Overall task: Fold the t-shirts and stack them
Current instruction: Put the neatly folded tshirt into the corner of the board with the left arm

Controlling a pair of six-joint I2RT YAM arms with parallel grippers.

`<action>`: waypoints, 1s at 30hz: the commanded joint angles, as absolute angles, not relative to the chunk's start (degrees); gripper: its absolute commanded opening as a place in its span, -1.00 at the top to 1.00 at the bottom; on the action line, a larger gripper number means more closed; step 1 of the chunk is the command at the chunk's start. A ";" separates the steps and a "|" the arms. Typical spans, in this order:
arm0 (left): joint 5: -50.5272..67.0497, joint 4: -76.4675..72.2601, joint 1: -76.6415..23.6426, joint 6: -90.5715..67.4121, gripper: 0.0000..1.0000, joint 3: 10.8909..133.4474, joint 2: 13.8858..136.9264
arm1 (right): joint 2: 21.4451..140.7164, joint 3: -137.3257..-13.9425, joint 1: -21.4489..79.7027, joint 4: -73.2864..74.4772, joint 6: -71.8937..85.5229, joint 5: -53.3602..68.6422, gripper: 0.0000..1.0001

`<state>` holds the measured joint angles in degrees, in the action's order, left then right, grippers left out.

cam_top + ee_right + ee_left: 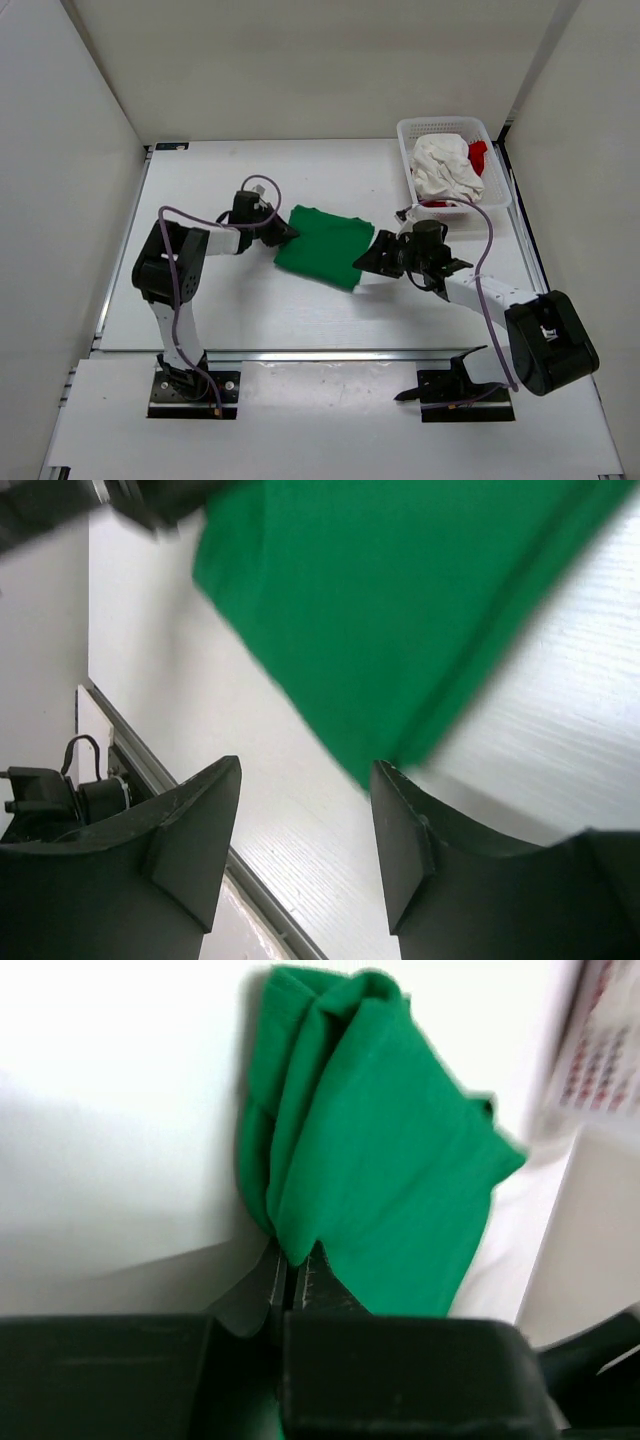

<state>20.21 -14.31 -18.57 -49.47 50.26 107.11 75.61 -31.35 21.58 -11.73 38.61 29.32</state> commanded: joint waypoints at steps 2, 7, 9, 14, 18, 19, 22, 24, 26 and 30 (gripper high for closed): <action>20.65 -10.56 -8.65 -51.86 1.00 65.02 111.86 | 75.50 -30.94 20.92 -15.73 38.14 31.73 -0.04; 22.33 -6.06 9.28 -53.09 1.00 77.95 116.37 | 80.67 -32.35 22.06 -16.52 37.35 33.74 -0.04; 20.67 -8.34 13.33 -55.19 1.00 77.17 116.80 | 82.34 -33.83 22.85 -17.49 37.79 35.23 -0.03; 16.97 -17.56 22.66 -62.22 0.99 70.58 118.47 | 86.39 -34.37 25.57 -18.46 37.53 37.35 -0.03; 18.19 -15.21 24.70 -62.76 1.00 78.28 125.66 | 86.66 -34.45 27.86 -18.20 37.71 38.14 -0.03; 17.93 -14.77 25.31 -63.19 1.00 78.92 126.99 | 87.01 -35.06 28.21 -17.76 37.44 38.06 -0.03; 16.44 -16.08 26.10 -65.74 0.98 81.29 129.10 | 87.27 -35.51 28.56 -17.66 37.18 37.62 -0.03; 15.73 -15.38 26.19 -66.71 0.91 84.45 130.95 | 88.33 -35.95 28.30 -17.40 37.18 38.15 -0.02; 16.34 -13.02 25.76 -66.71 0.84 89.63 134.98 | 89.64 -36.38 28.56 -17.23 37.36 38.58 -0.03; 17.40 -10.02 25.58 -67.85 0.54 96.94 139.12 | 90.79 -37.00 28.21 -16.61 37.18 38.32 -0.03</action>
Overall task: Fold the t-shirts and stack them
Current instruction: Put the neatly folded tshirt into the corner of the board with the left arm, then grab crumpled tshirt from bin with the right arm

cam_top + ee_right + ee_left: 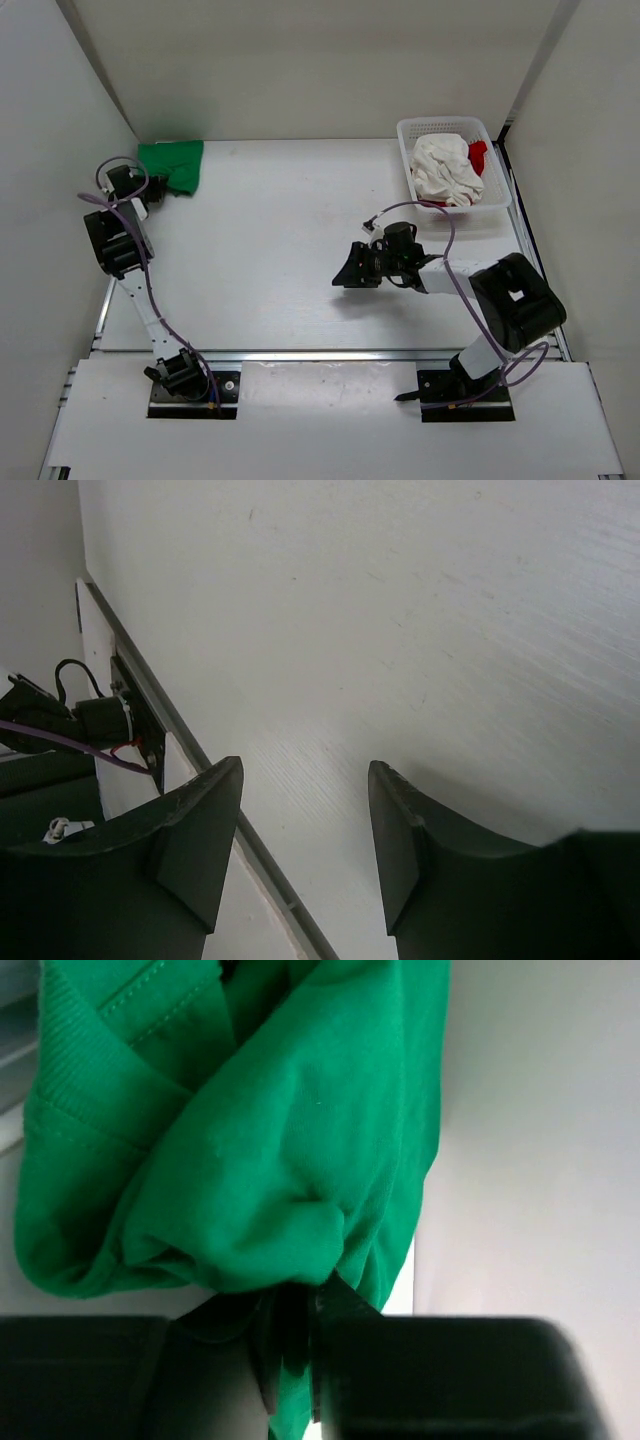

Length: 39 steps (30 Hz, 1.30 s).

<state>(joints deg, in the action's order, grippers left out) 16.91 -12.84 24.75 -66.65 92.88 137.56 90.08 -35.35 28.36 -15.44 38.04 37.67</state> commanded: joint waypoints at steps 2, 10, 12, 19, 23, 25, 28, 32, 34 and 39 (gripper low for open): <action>16.96 -10.37 25.40 -67.76 0.36 97.47 139.66 | 91.06 -37.18 27.87 -16.87 37.70 37.80 -0.04; 17.67 -20.64 25.05 -70.40 -0.59 81.75 129.65 | 89.30 -37.79 30.50 -16.44 37.70 36.65 -0.25; 17.93 -23.98 24.35 -70.31 -0.74 75.27 124.83 | 88.51 -37.27 31.72 -16.44 37.18 35.68 -0.31; 16.00 -27.86 22.85 -69.00 -0.97 59.61 111.29 | 83.68 -37.00 32.43 -13.81 36.48 32.96 -0.39; 14.69 -26.02 20.84 -65.49 -0.82 53.97 104.17 | 80.08 -38.75 30.50 -11.26 36.13 29.10 -0.21; 13.28 -24.96 17.50 -64.43 -0.50 50.99 98.38 | 78.84 -41.03 28.23 -9.76 35.51 27.95 0.19; 13.62 -23.48 7.77 -63.02 0.10 48.88 91.26 | 79.36 -47.95 24.71 -3.45 33.50 24.17 0.77; 10.39 -20.31 -9.11 -58.28 0.28 45.45 81.33 | 81.65 -57.73 17.87 4.13 28.92 14.43 1.00; 8.44 -20.74 -20.86 -55.39 0.28 43.43 78.07 | 82.79 -60.02 13.13 6.40 28.74 12.30 1.00; 2.74 -18.64 -39.10 -51.25 0.27 37.01 71.11 | 87.00 -69.76 0.11 12.21 24.89 10.11 0.84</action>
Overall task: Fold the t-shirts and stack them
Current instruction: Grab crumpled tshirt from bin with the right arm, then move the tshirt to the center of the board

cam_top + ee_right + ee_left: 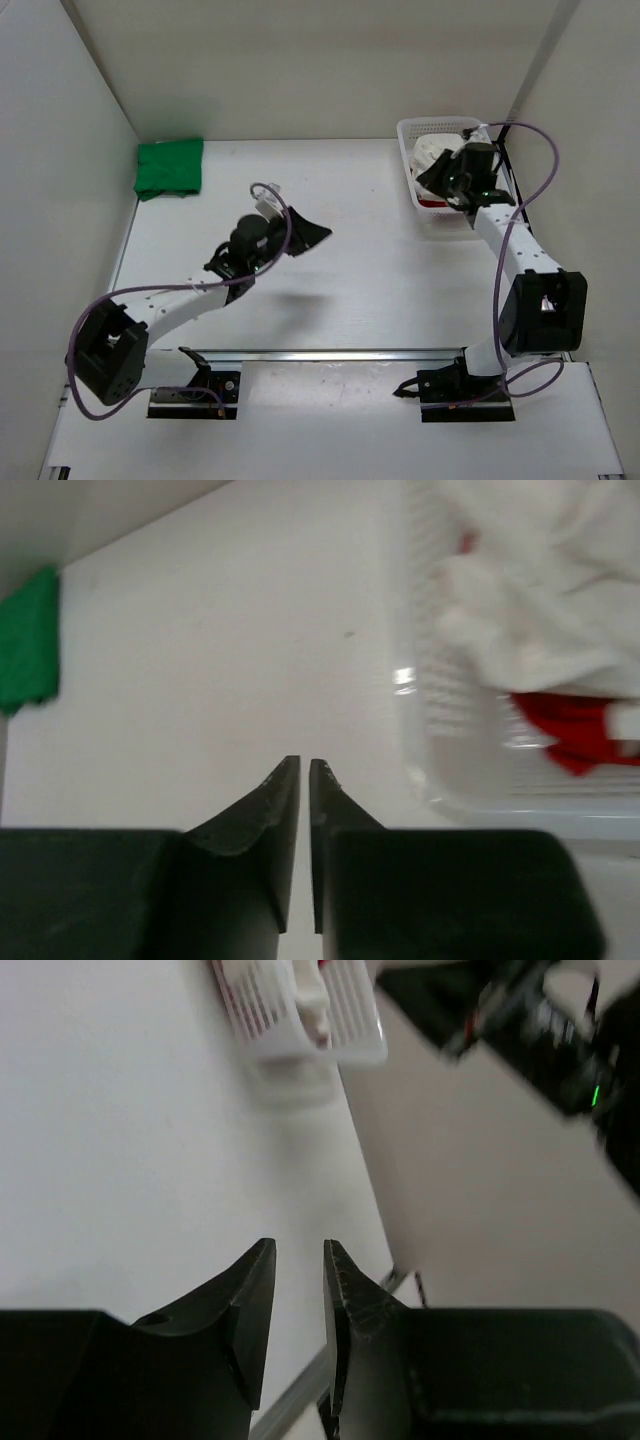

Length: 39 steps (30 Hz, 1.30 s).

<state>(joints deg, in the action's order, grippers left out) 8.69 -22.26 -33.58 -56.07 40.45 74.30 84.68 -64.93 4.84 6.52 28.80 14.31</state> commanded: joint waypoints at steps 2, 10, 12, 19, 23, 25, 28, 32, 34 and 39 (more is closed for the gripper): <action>2.90 -18.72 -44.10 -50.80 0.27 33.16 70.14 | 90.42 -73.81 -2.52 15.97 23.38 10.72 0.65; 7.11 -23.46 -50.63 -51.94 0.21 21.90 69.61 | 107.20 -89.45 -5.45 24.16 16.36 7.83 0.12; 7.47 -24.87 -49.66 -51.77 0.19 19.96 69.09 | 109.06 -92.01 -5.01 25.74 14.77 7.82 0.08; 8.53 -26.10 -46.67 -51.68 0.19 18.02 68.03 | 114.17 -96.32 -3.52 26.98 12.04 2.55 0.33; 8.09 -26.54 -46.06 -51.51 0.19 18.11 68.03 | 110.32 -93.71 -2.38 25.68 13.71 -1.39 1.00; 7.91 -26.89 -46.32 -51.94 0.18 18.19 68.46 | 103.31 -91.07 -2.37 21.20 14.32 -1.23 0.99; 8.79 -26.90 -45.53 -52.12 0.19 18.72 69.34 | 95.39 -92.54 -2.37 21.00 15.21 1.04 1.00; 10.54 -24.53 -41.23 -51.24 0.17 20.04 68.21 | 85.71 -94.31 1.82 20.57 14.94 5.44 1.00; 9.23 -22.25 -39.47 -50.63 0.16 20.91 66.46 | 77.91 -93.08 5.34 15.32 15.55 9.56 1.00; 7.82 -19.60 -35.87 -51.06 0.15 19.69 62.31 | 71.19 -97.00 19.31 9.76 17.31 15.10 0.99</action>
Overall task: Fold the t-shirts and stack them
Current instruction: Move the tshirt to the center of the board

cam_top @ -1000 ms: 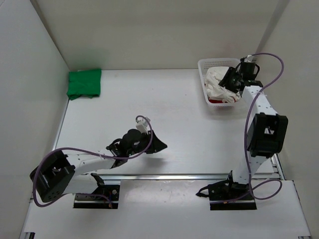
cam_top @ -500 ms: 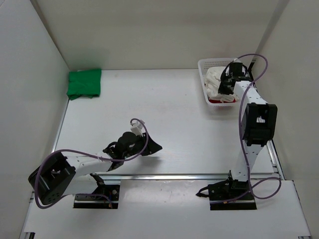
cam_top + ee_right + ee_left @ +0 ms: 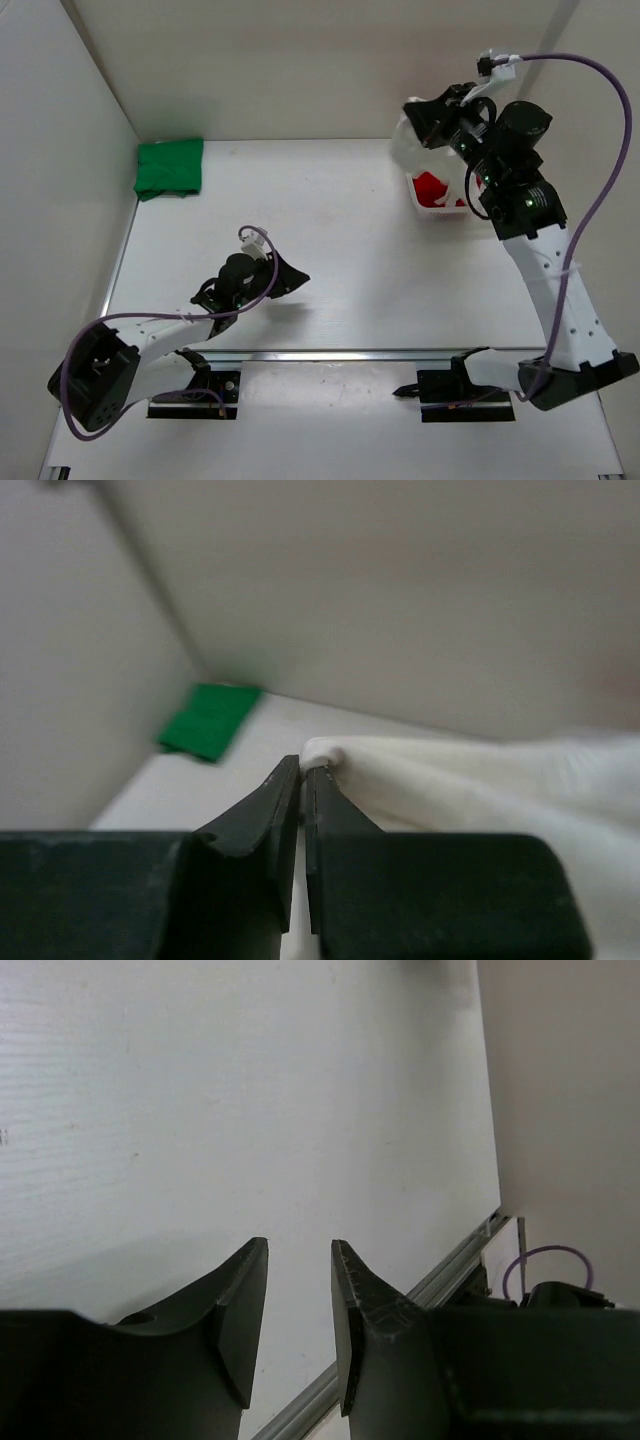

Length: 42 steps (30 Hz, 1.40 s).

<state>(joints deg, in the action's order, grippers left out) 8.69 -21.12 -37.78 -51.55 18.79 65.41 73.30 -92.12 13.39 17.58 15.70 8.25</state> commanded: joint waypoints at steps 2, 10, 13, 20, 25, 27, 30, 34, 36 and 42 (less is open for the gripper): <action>8.00 -18.29 -34.11 -51.41 0.15 18.38 60.56 | 72.76 -101.48 27.99 10.37 15.83 15.73 0.99; 9.67 -16.97 -25.24 -54.22 0.09 10.56 51.16 | 80.42 -123.66 39.39 14.68 11.67 22.11 1.00; 11.95 -14.60 -19.80 -54.32 -0.01 8.09 45.71 | 76.23 -106.88 29.11 5.07 20.19 32.13 0.99; 12.31 -6.51 -10.11 -53.36 -0.03 4.21 30.93 | 72.66 -66.11 11.61 -24.17 40.35 45.88 0.98; 9.24 -5.02 -12.91 -49.31 -0.06 11.41 39.26 | 90.32 -71.94 10.82 -12.50 31.57 40.52 0.91; 8.62 -5.62 -13.62 -48.26 -0.13 13.61 41.65 | 93.76 -78.64 10.29 -3.74 29.62 36.67 0.54; 7.65 -5.10 -12.66 -46.42 -0.18 16.78 44.82 | 94.66 -87.00 11.85 7.61 25.41 27.20 -0.06; 6.60 -2.82 -14.23 -44.04 -0.21 18.19 48.60 | 87.48 -78.26 18.01 10.40 24.34 15.31 0.19; 6.15 -1.06 -15.55 -42.20 -0.23 17.76 49.39 | 83.15 -62.57 23.26 4.85 27.05 13.55 0.62; 0.10 7.46 -27.85 -39.73 -0.32 17.75 45.01 | 76.04 -42.22 41.02 3.16 28.04 3.52 0.98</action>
